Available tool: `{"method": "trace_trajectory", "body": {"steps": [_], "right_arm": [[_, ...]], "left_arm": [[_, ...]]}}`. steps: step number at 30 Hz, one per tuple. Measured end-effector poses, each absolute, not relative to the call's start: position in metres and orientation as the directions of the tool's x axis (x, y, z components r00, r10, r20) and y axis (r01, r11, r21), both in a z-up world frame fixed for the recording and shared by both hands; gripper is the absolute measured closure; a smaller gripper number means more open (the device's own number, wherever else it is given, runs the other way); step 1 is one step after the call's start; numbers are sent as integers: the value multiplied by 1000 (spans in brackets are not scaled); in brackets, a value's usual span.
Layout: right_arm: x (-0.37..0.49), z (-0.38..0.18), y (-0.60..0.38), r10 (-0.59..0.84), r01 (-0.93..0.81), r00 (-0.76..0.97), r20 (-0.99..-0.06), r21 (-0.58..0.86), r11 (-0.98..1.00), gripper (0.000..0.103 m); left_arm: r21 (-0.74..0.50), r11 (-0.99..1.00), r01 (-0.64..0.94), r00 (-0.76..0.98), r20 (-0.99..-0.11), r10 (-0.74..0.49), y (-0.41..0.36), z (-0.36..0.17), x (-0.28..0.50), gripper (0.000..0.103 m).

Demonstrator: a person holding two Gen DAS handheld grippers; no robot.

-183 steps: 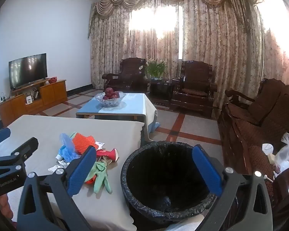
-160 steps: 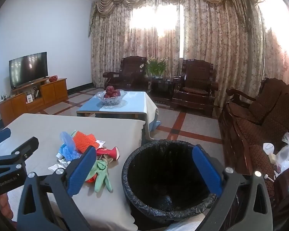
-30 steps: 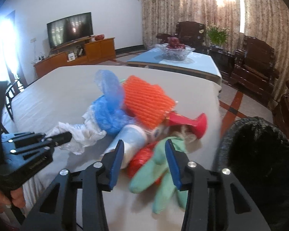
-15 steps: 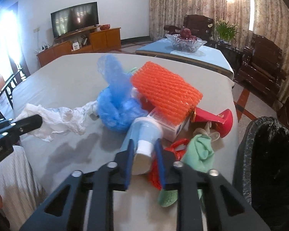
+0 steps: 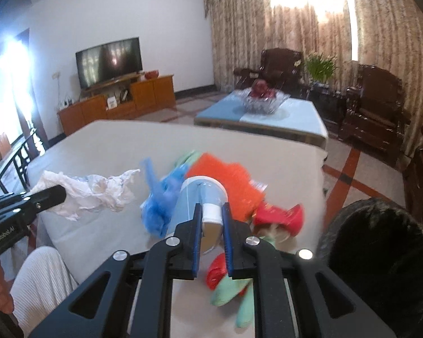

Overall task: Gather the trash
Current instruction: 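Carry the cup and tissue over the black bin and open both tools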

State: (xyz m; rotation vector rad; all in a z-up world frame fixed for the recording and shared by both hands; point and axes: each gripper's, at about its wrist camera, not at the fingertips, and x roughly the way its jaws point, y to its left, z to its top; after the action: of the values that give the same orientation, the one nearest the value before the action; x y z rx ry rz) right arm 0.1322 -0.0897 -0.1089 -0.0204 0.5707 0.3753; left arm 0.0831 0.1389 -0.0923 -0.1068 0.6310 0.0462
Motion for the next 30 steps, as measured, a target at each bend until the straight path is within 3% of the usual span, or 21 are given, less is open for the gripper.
{"method": "trace_trajectory", "body": {"steps": [13,23,30], "right_arm": [[115,-66,-212,113,-109,879,-463,35,993,89],[112,-91,-315,-112,137,851,-514,11,991,89],[110,-115,-356,-183,223,813,-553,6,975,89]], "left_arm": [[-68,976,209,819,-533,-213,23,-68,112,100],[-97,900,425,714,-575,-399,-96,-102,153,100],[-116,860,497,658,-596,-460,-146,-122,174,100]]}}
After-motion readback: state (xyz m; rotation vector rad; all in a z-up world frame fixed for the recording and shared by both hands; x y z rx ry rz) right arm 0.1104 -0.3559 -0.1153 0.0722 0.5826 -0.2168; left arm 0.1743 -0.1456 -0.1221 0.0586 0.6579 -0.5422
